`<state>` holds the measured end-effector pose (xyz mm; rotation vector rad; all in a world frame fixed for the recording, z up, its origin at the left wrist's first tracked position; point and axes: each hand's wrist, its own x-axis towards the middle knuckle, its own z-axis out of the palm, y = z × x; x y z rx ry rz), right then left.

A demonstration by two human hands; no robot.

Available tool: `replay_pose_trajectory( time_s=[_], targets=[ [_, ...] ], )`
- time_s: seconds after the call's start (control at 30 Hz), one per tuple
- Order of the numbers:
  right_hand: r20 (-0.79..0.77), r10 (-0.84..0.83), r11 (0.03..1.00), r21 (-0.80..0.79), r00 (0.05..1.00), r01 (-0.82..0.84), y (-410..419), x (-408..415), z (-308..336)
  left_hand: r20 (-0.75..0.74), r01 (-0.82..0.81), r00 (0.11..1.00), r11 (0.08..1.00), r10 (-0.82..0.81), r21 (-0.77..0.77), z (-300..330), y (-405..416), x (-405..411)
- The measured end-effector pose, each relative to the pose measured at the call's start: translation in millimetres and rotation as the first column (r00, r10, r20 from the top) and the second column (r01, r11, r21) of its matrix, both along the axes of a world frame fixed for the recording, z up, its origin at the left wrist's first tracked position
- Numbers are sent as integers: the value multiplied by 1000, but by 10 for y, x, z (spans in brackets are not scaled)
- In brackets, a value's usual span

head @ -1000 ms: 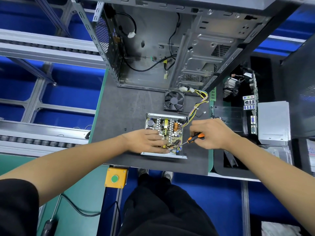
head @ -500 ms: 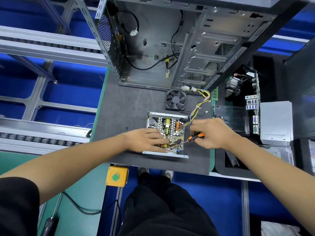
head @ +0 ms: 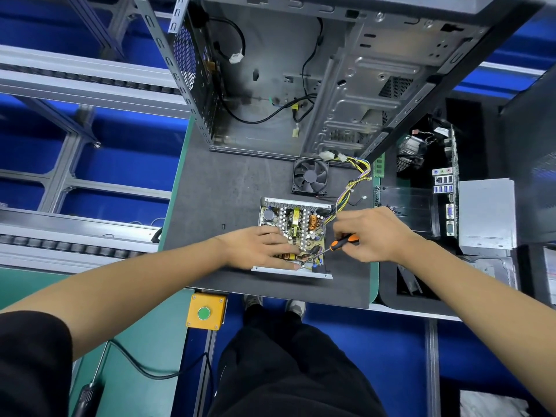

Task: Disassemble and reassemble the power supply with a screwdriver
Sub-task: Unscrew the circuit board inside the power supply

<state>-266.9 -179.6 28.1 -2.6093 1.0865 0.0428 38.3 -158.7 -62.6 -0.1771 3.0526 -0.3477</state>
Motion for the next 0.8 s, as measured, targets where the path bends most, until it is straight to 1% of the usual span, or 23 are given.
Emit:
replay_pose_trajectory(
  time_s=[0.47,0.67,0.8],
  targets=[
    [-53,126,991,-48,991,-128,-16,98,53,61,-22,998,999,21,26,96,15,-15],
    [-52,123,990,-58,991,-126,-30,77,48,81,-25,996,999,23,23,113,19,-13],
    [-37,123,991,-54,992,-125,-18,94,50,58,-36,998,999,34,30,134,15,-29]
  ],
)
